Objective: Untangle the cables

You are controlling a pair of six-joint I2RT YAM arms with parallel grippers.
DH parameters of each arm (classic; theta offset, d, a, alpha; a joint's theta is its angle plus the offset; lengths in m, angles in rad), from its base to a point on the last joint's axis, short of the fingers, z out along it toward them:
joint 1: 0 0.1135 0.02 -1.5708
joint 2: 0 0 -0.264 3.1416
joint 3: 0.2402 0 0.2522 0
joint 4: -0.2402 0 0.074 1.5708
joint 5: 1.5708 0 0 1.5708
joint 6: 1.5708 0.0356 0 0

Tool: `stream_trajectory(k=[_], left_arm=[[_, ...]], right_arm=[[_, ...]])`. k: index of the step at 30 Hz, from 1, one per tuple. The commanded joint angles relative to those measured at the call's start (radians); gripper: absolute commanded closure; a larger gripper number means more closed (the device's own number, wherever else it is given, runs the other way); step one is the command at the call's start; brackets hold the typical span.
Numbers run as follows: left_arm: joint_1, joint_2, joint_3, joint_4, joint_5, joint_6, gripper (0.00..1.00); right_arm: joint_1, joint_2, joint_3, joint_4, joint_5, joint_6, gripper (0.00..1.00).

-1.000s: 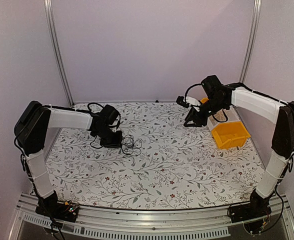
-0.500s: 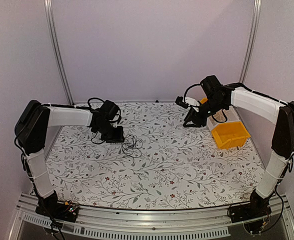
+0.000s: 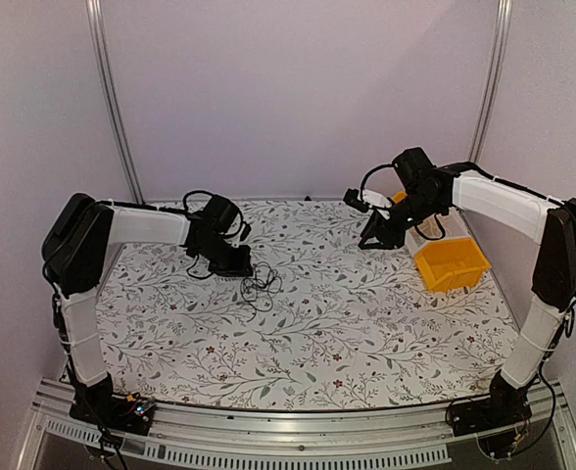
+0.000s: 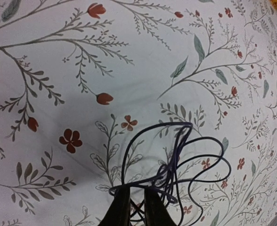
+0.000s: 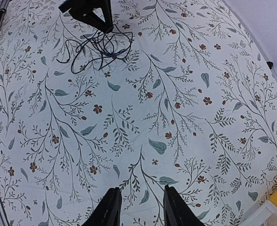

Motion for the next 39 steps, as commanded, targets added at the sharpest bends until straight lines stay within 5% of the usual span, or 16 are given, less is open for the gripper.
stream_trajectory(k=[1,5,14,20,26,39], left_arm=[[0.010,-0.013,0.008,0.029,0.034,0.027,0.87],[0.009,-0.058,-0.004,0.016,0.019,0.048,1.00],[0.000,-0.303,-0.125,0.110,0.129,0.063,1.00],[-0.001,-0.379,-0.163,0.079,0.069,0.005,1.00],[0.002,-0.408,-0.173,-0.022,-0.032,-0.120,0.70],[-0.001,-0.629,-0.274,-0.139,-0.052,-0.263,0.67]], right_arm=[[0.009,-0.002,-0.006,0.010,0.006,0.012,0.65],[0.010,0.002,-0.001,0.014,0.005,0.013,0.65],[0.041,0.017,0.079,0.017,-0.067,0.025,0.67],[0.108,0.075,0.134,0.068,-0.146,0.094,0.71],[0.192,0.248,0.260,0.175,-0.105,0.234,0.76],[0.203,0.676,0.636,0.287,-0.187,0.401,0.71]])
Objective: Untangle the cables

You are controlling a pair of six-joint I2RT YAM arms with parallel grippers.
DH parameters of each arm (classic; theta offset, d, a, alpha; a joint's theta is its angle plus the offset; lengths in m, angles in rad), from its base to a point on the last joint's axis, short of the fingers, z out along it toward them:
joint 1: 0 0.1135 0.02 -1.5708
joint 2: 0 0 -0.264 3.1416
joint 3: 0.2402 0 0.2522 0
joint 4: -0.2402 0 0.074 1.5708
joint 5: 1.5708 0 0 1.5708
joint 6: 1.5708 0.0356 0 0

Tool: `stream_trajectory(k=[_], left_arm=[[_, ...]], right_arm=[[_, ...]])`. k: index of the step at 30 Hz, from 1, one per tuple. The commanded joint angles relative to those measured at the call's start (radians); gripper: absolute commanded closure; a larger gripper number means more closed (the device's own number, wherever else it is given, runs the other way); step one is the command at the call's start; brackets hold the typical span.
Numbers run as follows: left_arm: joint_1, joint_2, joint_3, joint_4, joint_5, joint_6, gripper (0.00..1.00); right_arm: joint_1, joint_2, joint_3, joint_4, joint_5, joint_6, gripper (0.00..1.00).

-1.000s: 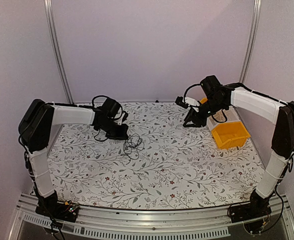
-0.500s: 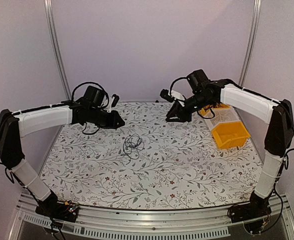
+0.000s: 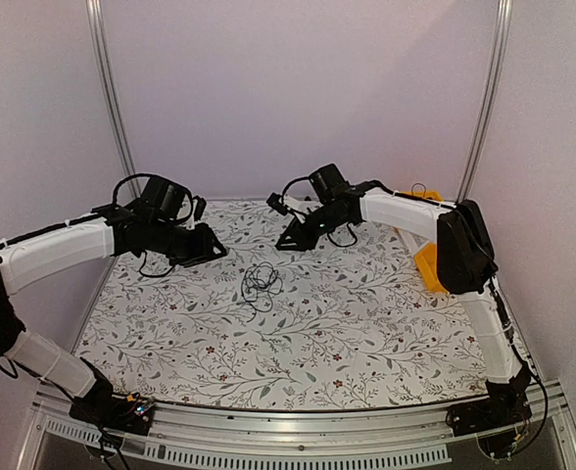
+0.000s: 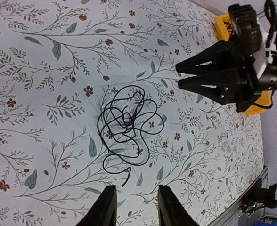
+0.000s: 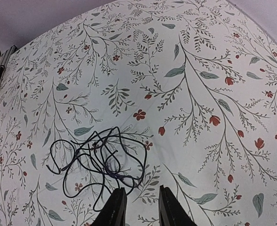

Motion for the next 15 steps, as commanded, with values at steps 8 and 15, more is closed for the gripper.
stream_trajectory(k=[8,15], left_arm=[[0.002,-0.114,-0.014,-0.141,-0.071,-0.045,0.67],[0.002,-0.120,-0.014,-0.175,-0.086,-0.033,0.66]], right_arm=[[0.001,0.170,0.120,0.112,-0.119,0.107,0.71],[0.002,0.212,0.134,0.136,-0.169,0.124,0.71]])
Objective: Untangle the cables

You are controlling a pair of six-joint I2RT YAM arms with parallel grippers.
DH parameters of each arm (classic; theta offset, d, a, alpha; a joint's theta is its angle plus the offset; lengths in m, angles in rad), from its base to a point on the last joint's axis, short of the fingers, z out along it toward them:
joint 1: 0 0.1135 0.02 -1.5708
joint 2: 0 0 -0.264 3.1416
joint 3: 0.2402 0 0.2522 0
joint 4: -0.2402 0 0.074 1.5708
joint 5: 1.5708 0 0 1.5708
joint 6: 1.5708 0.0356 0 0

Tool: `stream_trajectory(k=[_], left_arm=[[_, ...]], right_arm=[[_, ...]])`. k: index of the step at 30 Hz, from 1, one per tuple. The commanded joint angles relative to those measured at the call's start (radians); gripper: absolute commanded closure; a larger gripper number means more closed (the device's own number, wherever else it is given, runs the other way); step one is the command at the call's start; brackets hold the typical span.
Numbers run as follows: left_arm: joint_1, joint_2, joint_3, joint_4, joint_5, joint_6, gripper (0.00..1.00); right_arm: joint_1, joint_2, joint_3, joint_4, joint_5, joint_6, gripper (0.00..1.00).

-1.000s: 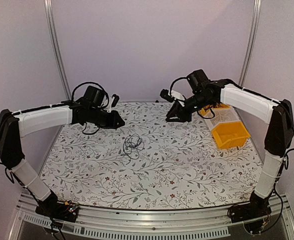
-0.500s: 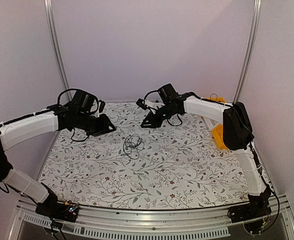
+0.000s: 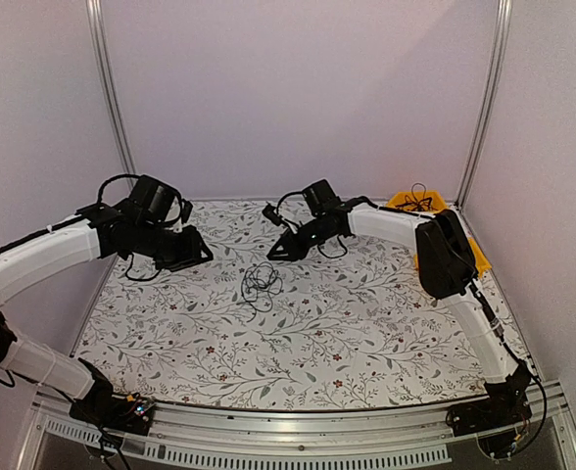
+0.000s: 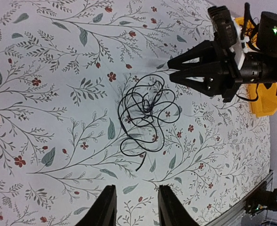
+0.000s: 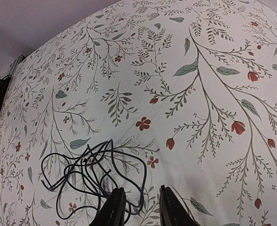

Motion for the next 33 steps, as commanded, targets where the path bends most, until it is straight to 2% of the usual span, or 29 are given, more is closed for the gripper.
stream_trajectory(k=[1,9,19,25,33], left_arm=[[0.002,-0.018,-0.008,-0.040,-0.020,0.005,0.66],[0.002,-0.019,-0.017,-0.042,-0.020,0.003,0.66],[0.003,-0.030,-0.033,-0.050,-0.025,0.015,0.66],[0.003,-0.009,-0.022,-0.049,-0.012,0.022,0.66],[0.003,-0.033,-0.033,-0.057,-0.013,0.023,0.66]], right_arm=[[0.003,0.041,0.040,0.037,-0.072,0.025,0.71],[0.010,0.071,0.046,0.051,-0.070,0.041,0.76],[0.010,0.082,0.056,0.058,-0.050,0.046,0.89],[0.010,0.087,0.056,0.042,-0.071,0.030,0.81],[0.012,0.106,0.056,0.043,-0.050,0.027,0.87]])
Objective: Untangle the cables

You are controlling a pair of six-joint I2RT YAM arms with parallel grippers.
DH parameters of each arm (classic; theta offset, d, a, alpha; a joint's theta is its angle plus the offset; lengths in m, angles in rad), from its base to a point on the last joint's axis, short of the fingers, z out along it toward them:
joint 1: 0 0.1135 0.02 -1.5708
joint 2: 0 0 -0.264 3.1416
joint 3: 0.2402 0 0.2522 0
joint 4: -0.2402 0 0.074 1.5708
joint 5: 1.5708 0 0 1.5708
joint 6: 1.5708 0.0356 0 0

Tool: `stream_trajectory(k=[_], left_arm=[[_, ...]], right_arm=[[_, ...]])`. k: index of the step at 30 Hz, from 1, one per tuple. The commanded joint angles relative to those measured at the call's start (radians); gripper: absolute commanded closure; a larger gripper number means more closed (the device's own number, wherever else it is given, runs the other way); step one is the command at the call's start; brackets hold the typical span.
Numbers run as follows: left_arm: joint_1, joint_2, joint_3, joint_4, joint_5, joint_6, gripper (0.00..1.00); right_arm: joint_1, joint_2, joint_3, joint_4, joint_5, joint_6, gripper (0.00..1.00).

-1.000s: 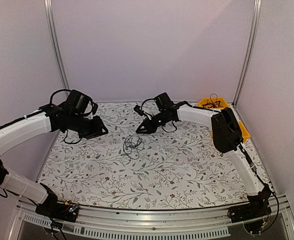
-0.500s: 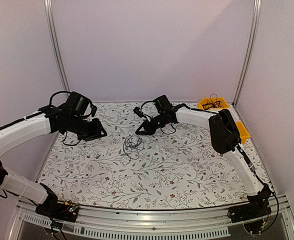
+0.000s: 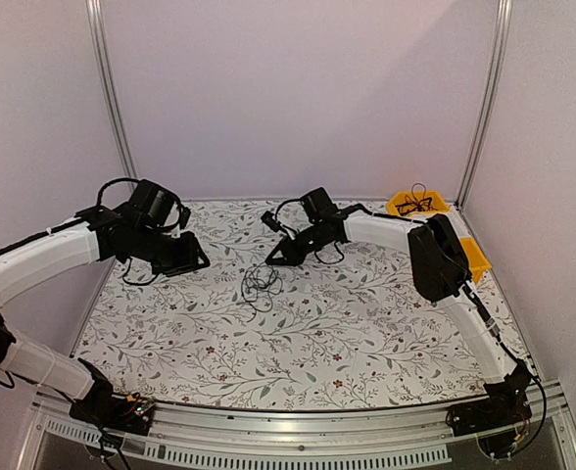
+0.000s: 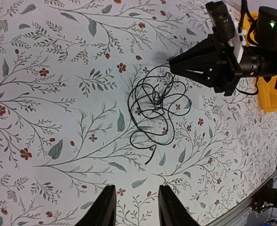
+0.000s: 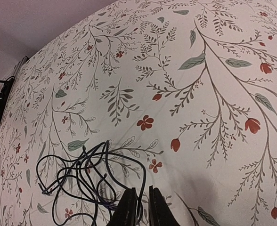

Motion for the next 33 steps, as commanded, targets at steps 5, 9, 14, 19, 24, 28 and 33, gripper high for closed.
stream_trajectory(k=[5,9,14,19,24,28,33], left_arm=[[0.003,-0.027,-0.019,-0.019,0.005,0.009,0.66],[0.004,-0.024,-0.018,-0.012,0.006,0.012,0.66],[0.003,-0.005,-0.043,0.088,0.027,0.059,0.63],[0.000,0.026,-0.095,0.313,0.057,0.098,0.56],[-0.012,0.104,-0.102,0.515,0.090,0.104,0.51],[-0.033,0.184,-0.092,0.720,0.132,0.108,0.50],[-0.050,0.355,-0.038,0.966,0.254,0.093,0.46]], right_arm=[[0.008,0.042,0.032,-0.002,0.000,-0.018,0.93],[0.008,0.030,0.032,-0.006,-0.001,-0.019,1.00],[0.008,-0.073,-0.011,-0.025,-0.008,-0.034,1.00],[0.009,-0.252,-0.082,-0.053,-0.049,-0.028,1.00],[0.016,-0.400,-0.139,-0.091,-0.080,-0.011,1.00],[0.025,-0.468,-0.154,-0.122,-0.064,-0.019,1.00],[0.031,-0.536,-0.181,-0.150,-0.045,-0.044,1.00]])
